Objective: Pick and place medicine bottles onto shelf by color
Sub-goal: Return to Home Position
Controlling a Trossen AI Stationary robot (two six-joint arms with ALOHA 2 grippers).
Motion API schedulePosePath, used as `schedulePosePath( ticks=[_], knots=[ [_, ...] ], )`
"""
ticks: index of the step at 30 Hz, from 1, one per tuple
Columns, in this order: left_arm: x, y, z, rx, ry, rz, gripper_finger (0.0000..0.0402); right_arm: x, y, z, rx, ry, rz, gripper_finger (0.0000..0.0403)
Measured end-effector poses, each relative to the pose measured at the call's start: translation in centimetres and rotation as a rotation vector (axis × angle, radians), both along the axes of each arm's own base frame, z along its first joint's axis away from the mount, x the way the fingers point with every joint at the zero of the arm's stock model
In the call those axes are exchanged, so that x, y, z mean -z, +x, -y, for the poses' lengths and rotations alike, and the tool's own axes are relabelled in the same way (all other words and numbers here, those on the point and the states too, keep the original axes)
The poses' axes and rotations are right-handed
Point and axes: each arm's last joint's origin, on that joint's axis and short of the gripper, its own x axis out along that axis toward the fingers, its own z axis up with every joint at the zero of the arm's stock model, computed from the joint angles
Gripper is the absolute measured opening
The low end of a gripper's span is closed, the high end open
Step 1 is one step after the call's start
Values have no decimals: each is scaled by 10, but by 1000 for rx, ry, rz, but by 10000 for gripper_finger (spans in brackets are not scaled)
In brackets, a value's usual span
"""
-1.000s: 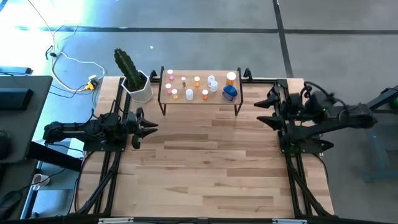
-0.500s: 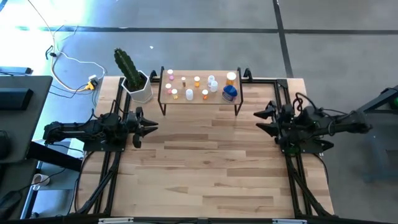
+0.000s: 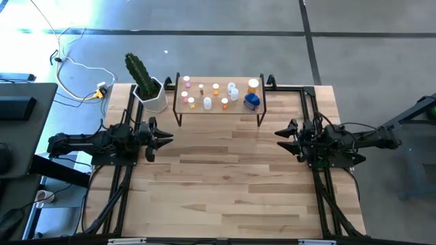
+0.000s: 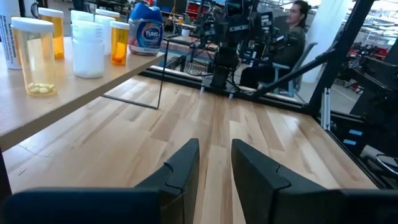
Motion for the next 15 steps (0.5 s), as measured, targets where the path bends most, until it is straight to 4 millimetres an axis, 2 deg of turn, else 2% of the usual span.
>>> schedulePosePath(
  ticks=[9, 15],
  knots=[
    [0, 0, 0, 0, 0, 1, 86, 19, -7, 1, -3, -35, -34, 231],
    [0, 0, 0, 0, 0, 2, 85, 34, -7, 3, 62, -30, -167, 231]
  ],
)
